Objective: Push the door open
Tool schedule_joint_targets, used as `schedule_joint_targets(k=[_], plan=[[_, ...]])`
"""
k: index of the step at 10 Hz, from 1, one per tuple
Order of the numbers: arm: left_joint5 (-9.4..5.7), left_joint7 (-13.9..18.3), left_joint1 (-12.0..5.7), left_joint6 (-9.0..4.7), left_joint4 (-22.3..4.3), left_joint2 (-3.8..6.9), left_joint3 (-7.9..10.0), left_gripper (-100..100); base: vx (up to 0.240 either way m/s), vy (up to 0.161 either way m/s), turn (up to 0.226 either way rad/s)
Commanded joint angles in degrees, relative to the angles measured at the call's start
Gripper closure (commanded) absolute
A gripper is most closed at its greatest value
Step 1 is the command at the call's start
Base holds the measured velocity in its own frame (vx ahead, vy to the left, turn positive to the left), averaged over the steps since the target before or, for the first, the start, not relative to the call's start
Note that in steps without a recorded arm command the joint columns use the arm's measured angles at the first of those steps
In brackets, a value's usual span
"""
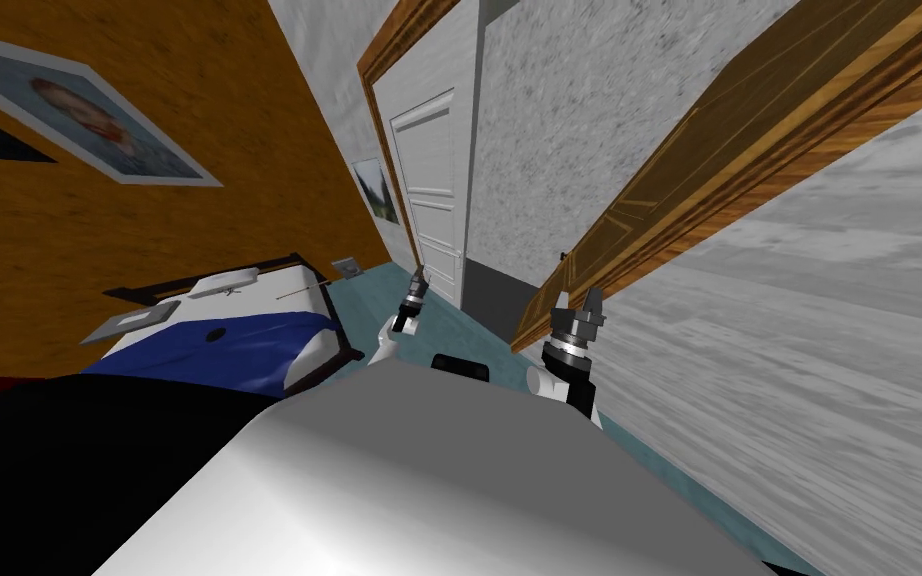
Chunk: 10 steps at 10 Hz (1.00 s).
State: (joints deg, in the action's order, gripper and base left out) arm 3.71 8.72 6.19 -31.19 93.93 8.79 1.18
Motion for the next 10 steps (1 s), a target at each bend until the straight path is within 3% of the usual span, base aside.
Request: schedule_joint_targets(k=[1,2,5,6,10], plan=[[0.59,1.5,-1.73,-0.17,-2.9,0.73,-0.10,-100,0.101,0.084,-0.088],[0.59,1.5,-1.73,-0.17,-3.5,0.73,-0.10,-100,0.051,0.070,-0.039],[1.84,3.8,-4.93,-0.48,-9.0,1.62,-0.45,-100,0.061,0.060,-0.081],[1.84,3.8,-4.93,-0.48,-9.3,1.62,-0.45,-100,0.048,0.071,-0.034],[3.49,7.0,-9.18,-0.89,-16.6,2.79,-0.93,-100,0.069,0.081,-0.087]])
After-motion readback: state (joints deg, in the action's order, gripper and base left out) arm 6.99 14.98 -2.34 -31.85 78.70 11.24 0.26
